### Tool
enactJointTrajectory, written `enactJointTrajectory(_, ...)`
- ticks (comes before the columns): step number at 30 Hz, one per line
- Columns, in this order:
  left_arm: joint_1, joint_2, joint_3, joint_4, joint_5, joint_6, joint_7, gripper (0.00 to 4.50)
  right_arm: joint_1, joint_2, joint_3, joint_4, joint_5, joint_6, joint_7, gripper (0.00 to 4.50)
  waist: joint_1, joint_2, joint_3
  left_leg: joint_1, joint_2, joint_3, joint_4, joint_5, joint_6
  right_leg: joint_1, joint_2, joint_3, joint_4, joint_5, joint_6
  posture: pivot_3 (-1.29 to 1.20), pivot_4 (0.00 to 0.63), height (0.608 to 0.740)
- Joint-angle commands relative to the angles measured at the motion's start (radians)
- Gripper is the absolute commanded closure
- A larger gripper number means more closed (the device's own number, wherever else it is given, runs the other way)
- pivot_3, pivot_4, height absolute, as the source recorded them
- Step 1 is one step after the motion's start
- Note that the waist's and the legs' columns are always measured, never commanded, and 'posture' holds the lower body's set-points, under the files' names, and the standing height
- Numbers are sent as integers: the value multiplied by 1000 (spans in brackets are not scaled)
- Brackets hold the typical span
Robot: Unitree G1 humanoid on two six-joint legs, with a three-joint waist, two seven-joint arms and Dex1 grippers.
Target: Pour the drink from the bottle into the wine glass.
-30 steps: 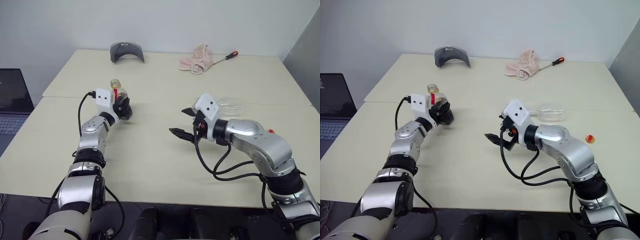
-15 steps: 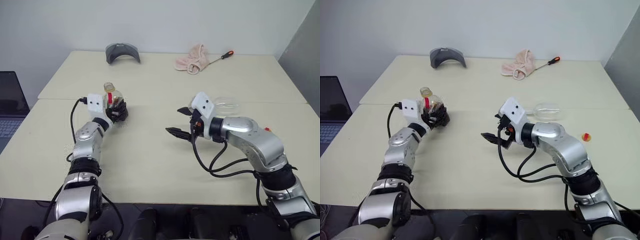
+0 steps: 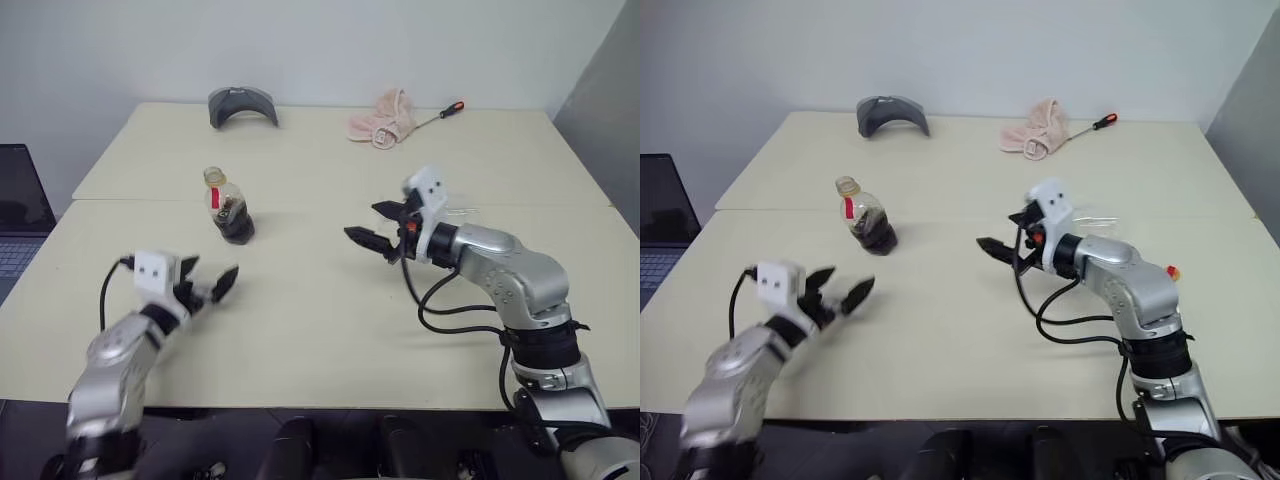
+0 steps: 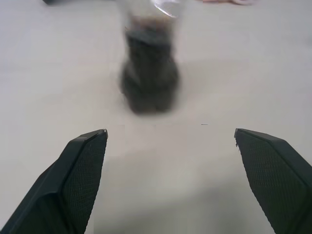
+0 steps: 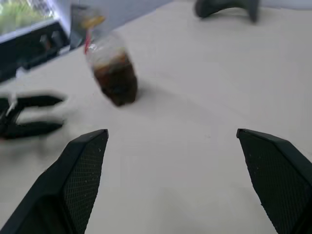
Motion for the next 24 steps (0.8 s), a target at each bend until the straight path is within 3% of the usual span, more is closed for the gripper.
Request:
enactJointTrajectory(1,16,69,-69,-161,-24,50,-91,29,22,99,-159,-46,110,155,-149,0,14,0,0,0,0,-1,0,0,0,0,0,-1,0,0,-1,0,150,740)
enactJointTrajectory(7,-160,87,-273,-186,66,84,-105,29,-27,303,-406,36,151,296,-452,0,24,3,-1,0,-1,2,0,0,0,1,0,1,-1,2,-3,0,150,740)
enactJointTrajectory(14,-295,45,-357,-133,98,65,-121,29,-150,419,-621,205,205,110,-678,0,-9,3,-1,8,0,8,-11,1,0,1,0,6,0,2,-3,0,150,740)
enactJointTrajectory(24,-359,-37,-392,-42,166,-11,-97,29,-265,444,-644,474,236,-128,-792,0,-25,3,-1,10,3,11,-12,2,1,0,4,8,1,2,-3,0,150,740)
